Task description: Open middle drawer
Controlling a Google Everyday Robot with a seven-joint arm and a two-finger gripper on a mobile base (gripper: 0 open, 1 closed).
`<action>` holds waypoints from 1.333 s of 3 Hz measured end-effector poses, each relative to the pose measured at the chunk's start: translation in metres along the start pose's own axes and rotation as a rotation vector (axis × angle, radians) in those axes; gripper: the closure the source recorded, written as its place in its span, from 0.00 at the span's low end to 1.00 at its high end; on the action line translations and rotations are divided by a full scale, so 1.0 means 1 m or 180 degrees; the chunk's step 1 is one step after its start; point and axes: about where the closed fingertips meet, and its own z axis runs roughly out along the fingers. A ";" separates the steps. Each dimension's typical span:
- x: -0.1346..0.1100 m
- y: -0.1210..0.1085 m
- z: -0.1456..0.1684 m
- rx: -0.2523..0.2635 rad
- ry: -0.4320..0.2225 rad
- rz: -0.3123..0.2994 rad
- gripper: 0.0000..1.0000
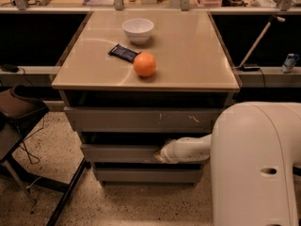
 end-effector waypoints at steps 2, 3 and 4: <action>-0.025 0.006 -0.011 0.0046 -0.0074 0.0076 1.00; -0.025 0.004 -0.015 0.0084 -0.0077 0.0118 1.00; -0.016 0.017 -0.020 0.0106 -0.0037 0.0159 1.00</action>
Offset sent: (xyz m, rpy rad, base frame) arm -0.2258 0.0192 -0.0440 0.0131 -0.0290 -0.1078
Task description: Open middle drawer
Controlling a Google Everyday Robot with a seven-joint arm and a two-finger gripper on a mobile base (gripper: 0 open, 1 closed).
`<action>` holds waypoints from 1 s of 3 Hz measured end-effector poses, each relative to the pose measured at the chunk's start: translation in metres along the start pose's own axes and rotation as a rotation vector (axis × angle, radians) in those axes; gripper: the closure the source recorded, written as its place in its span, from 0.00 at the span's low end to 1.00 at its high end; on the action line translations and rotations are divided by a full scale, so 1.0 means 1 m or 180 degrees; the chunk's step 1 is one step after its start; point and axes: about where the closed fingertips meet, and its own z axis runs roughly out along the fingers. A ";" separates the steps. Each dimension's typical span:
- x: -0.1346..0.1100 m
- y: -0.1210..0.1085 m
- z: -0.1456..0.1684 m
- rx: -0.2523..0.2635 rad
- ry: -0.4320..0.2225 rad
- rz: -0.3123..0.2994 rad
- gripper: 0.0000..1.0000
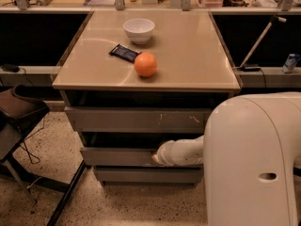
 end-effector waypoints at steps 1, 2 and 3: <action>0.000 0.000 0.000 0.0000 0.0000 0.0000 1.00; 0.000 0.003 0.001 0.0007 0.0038 -0.0041 1.00; 0.016 0.020 -0.002 -0.0004 0.0084 -0.0124 1.00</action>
Offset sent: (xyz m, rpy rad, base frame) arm -0.0033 0.0014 -0.0017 -0.0378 0.0009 0.0122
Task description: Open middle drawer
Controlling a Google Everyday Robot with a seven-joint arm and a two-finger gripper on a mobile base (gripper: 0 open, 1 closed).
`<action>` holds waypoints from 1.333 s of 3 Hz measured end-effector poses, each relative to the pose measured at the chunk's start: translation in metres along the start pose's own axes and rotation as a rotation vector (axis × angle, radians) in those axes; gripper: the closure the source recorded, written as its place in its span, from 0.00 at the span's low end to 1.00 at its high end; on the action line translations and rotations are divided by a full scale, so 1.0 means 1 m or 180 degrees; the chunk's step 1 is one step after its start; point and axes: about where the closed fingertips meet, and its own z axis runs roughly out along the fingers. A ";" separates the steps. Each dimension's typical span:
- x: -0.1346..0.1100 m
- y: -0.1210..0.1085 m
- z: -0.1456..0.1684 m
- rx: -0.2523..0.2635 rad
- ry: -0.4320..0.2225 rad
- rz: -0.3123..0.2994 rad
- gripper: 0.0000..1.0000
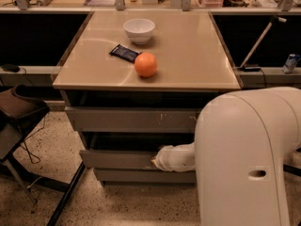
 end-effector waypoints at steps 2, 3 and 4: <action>0.010 0.013 -0.006 -0.0008 -0.0008 -0.0009 1.00; 0.006 0.012 -0.010 -0.0008 -0.0008 -0.0009 1.00; 0.014 0.022 -0.013 -0.0022 -0.0020 0.0002 1.00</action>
Offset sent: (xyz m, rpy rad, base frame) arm -0.2246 -0.0242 -0.0951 0.0227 -0.0137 0.0446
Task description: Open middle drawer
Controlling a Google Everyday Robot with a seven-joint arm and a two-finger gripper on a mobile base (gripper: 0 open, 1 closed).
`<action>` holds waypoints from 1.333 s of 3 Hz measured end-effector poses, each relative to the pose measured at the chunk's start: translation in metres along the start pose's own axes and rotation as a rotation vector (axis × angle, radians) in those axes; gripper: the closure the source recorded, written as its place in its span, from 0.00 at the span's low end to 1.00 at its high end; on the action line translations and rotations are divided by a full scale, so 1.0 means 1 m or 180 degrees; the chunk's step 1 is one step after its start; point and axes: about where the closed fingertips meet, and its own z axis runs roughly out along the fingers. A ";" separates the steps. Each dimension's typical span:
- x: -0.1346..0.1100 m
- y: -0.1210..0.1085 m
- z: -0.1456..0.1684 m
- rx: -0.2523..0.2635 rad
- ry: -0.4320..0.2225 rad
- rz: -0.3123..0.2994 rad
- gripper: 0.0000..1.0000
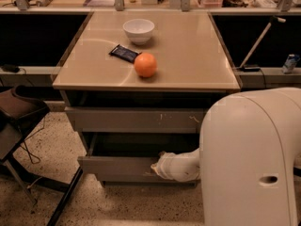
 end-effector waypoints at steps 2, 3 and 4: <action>-0.006 -0.002 -0.005 0.0000 0.0000 0.0000 1.00; 0.003 0.012 -0.012 -0.0035 -0.0030 0.0026 1.00; 0.003 0.012 -0.012 -0.0035 -0.0029 0.0026 1.00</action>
Offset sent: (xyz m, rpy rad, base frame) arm -0.3728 -0.0401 -0.1187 0.2489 0.0979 0.0297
